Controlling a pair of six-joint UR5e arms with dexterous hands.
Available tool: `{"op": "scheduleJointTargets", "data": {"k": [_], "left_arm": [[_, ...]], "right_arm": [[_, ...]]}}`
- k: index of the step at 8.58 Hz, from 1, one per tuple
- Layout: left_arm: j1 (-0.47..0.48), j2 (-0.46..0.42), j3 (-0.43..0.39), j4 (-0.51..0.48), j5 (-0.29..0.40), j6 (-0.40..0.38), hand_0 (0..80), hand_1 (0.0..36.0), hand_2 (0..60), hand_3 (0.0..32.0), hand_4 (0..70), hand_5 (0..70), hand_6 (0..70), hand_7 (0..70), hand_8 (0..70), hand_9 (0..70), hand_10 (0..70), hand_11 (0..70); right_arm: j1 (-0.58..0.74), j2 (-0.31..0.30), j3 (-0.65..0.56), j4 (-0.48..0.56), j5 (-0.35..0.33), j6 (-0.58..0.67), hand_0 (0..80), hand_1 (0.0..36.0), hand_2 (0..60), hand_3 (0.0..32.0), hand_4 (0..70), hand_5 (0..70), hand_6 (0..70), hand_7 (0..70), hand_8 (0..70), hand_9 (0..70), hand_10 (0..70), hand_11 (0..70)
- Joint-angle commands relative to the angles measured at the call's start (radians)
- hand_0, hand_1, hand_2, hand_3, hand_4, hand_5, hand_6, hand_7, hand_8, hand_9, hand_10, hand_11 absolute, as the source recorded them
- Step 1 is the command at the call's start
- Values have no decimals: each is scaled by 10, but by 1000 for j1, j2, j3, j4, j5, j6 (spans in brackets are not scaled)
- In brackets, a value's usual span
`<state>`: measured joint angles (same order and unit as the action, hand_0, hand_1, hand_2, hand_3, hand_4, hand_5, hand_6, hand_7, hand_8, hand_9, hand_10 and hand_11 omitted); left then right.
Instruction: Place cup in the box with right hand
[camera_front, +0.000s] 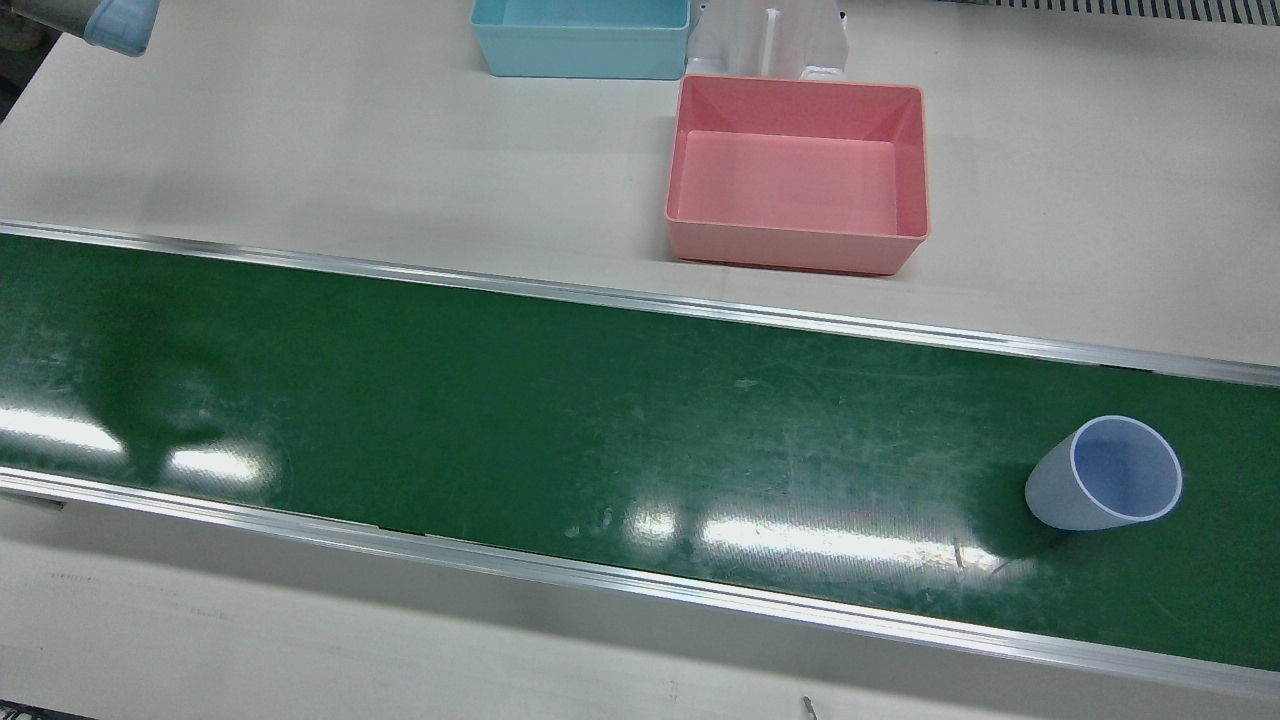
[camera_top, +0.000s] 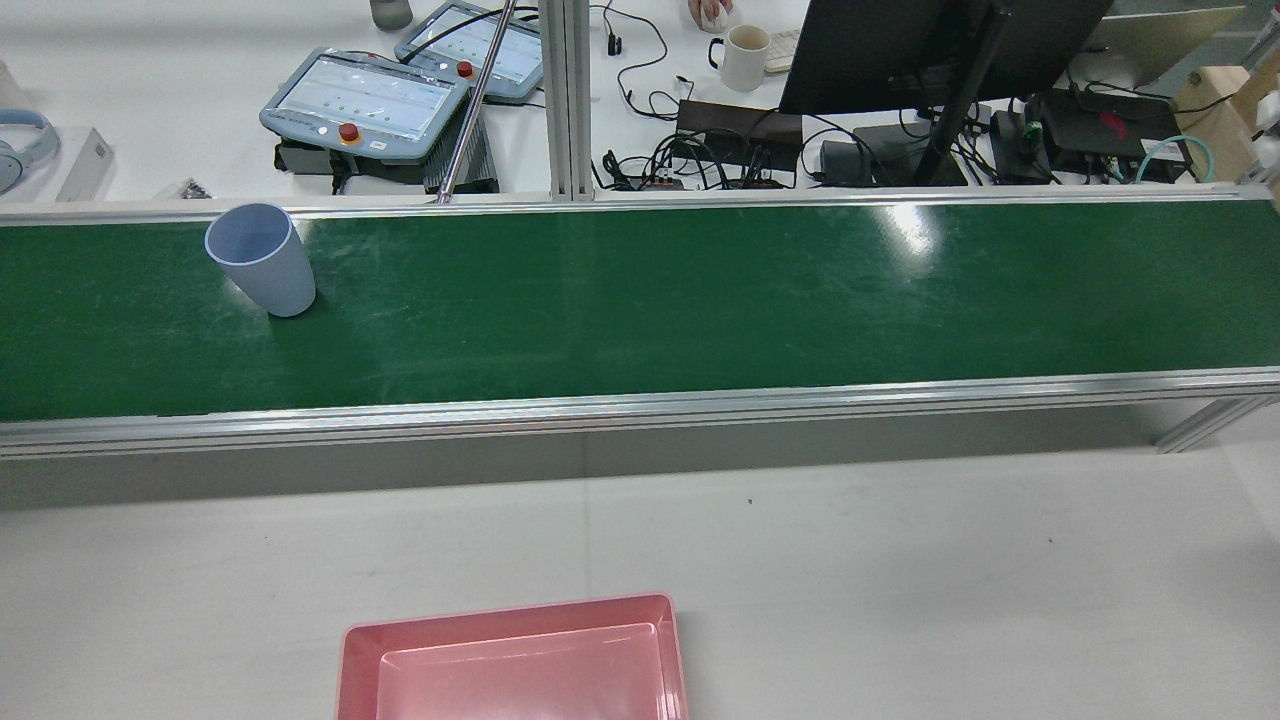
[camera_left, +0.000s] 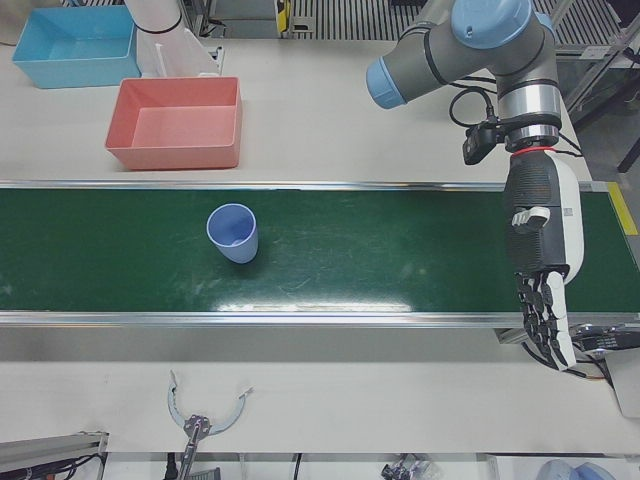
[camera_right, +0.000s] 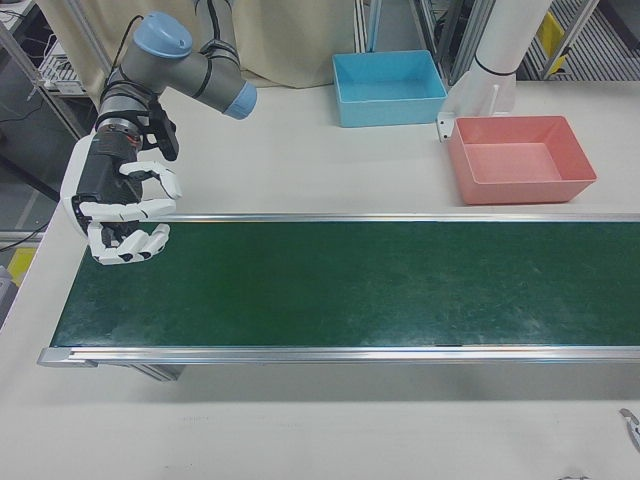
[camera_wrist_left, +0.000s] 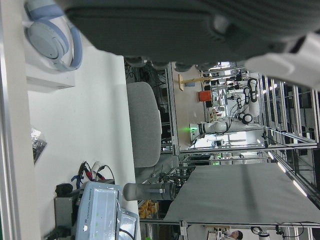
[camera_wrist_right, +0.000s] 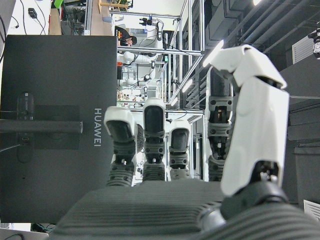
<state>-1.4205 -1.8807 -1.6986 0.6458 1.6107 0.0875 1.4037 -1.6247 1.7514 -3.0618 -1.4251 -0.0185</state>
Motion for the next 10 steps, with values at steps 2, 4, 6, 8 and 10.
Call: {"op": "scheduleJointTargets", "data": {"k": [2, 4, 6, 8, 10], "left_arm": [[0, 0, -1, 0, 0, 1, 0, 0, 0, 0, 0, 0, 0, 0, 0, 0, 0, 0], [0, 0, -1, 0, 0, 0, 0, 0, 0, 0, 0, 0, 0, 0, 0, 0, 0, 0], [0, 0, -1, 0, 0, 1, 0, 0, 0, 0, 0, 0, 0, 0, 0, 0, 0, 0], [0, 0, -1, 0, 0, 1, 0, 0, 0, 0, 0, 0, 0, 0, 0, 0, 0, 0], [0, 0, -1, 0, 0, 0, 0, 0, 0, 0, 0, 0, 0, 0, 0, 0, 0, 0]], "right_arm": [[0, -1, 2, 0, 0, 0, 565, 239, 332, 0, 590, 124, 218, 700, 381, 553, 456, 649], [0, 2, -1, 0, 0, 0, 568, 239, 331, 0, 615, 126, 224, 700, 392, 568, 468, 666], [0, 2, -1, 0, 0, 0, 572, 241, 334, 0, 614, 127, 226, 700, 394, 571, 468, 666], [0, 2, -1, 0, 0, 0, 570, 242, 335, 0, 606, 126, 224, 700, 390, 566, 464, 660], [0, 2, 0, 0, 0, 0, 572, 242, 337, 0, 611, 126, 225, 700, 393, 569, 465, 661]]}}
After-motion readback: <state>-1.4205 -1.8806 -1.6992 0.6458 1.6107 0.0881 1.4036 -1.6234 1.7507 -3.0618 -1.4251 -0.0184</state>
